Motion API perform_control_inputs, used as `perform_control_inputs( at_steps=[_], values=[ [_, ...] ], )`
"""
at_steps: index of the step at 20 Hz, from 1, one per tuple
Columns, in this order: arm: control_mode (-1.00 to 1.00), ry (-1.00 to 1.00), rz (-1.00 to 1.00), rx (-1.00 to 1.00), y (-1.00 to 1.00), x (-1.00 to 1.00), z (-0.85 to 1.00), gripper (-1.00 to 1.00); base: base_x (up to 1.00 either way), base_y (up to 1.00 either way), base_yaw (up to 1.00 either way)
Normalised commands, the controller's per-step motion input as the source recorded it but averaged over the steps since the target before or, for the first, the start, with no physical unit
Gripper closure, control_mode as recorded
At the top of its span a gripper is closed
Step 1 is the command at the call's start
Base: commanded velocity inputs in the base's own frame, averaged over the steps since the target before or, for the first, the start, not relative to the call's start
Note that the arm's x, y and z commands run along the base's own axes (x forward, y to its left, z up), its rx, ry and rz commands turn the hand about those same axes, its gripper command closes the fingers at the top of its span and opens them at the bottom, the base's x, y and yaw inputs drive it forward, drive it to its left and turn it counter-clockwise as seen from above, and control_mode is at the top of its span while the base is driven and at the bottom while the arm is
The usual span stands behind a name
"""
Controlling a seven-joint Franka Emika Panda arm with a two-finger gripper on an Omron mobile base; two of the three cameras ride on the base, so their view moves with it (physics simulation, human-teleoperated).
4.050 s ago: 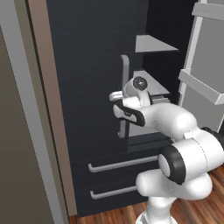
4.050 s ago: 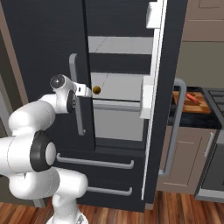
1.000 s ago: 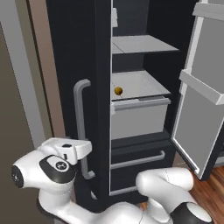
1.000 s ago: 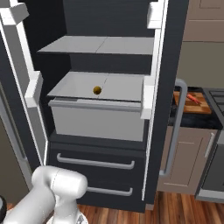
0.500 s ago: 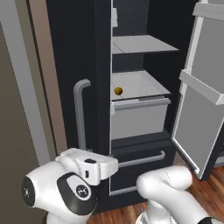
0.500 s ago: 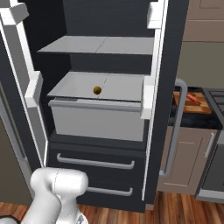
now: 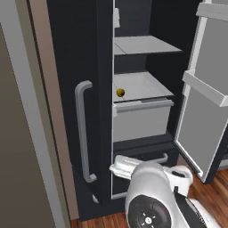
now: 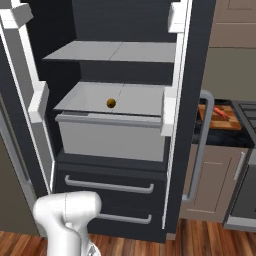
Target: Retrieve a lemon from the fridge and place it on the cutting board with the fish.
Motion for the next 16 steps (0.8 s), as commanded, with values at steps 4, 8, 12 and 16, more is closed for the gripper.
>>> perform_control_inputs(
  at_steps=[4,8,12,16],
  values=[
    [-1.0,0.0,0.17,0.48,-1.0,-0.25,0.43,-1.0,0.0,0.0,0.0],
    [-1.0,0.23,0.06,0.57,-1.0,0.17,0.25,-1.0,0.0,0.0,0.0],
    [-1.0,0.31,-0.04,0.8,-0.87,0.42,-0.21,-1.0,0.0,0.0,0.0],
    [-1.0,0.22,-0.06,0.67,-0.1,0.68,-0.65,-1.0,0.0,0.0,0.0]
  ],
)
